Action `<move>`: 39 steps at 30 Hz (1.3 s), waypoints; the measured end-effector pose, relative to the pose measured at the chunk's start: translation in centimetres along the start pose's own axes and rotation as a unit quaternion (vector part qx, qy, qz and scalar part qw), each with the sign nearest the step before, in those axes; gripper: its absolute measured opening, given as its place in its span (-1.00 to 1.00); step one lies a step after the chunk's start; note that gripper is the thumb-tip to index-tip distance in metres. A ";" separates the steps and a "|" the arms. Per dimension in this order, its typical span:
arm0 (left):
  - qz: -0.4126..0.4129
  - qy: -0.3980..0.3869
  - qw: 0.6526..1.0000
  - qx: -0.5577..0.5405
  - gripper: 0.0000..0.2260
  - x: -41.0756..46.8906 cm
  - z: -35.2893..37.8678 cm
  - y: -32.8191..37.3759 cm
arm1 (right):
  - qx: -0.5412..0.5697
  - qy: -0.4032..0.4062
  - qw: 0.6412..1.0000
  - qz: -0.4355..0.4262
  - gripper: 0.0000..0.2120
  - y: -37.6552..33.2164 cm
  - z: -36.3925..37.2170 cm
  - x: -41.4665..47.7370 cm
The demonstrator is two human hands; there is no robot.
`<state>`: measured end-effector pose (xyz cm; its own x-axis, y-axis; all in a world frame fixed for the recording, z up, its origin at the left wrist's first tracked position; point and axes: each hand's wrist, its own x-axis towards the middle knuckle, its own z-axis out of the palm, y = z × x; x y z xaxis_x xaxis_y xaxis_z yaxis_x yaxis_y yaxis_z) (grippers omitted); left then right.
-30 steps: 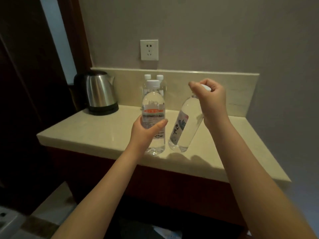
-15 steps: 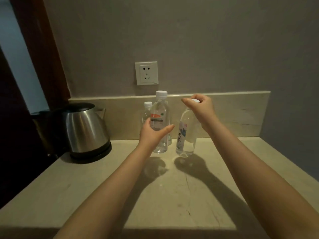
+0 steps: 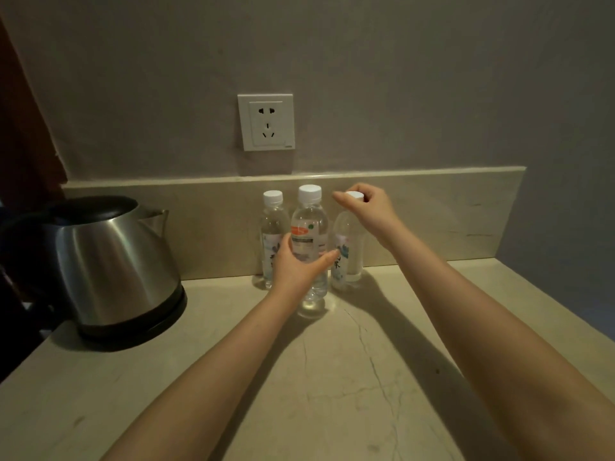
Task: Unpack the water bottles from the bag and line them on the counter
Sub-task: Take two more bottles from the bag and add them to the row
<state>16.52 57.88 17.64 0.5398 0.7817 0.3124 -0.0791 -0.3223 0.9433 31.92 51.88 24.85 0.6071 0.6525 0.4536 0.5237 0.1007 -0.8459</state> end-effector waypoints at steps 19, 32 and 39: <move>0.003 0.012 1.000 0.019 -0.38 -0.2 -0.9 -1.4 | -0.084 -0.092 0.992 0.030 -0.32 5.1 -1.0 -2.1; -0.045 -0.210 0.976 -0.021 -0.49 -0.9 0.2 1.6 | 0.032 -0.041 0.994 -0.098 -0.91 -2.8 -5.7 -3.0; -0.078 -0.364 0.926 -0.059 -0.49 -0.5 4.6 3.9 | -0.037 -0.274 0.960 -0.048 -0.78 -5.1 -10.0 -3.4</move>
<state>19.77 53.80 20.66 0.9713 0.2319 0.0537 -0.0206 -0.1426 0.9896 33.17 41.63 30.41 0.1593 0.9417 0.2963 0.6155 0.1399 -0.7756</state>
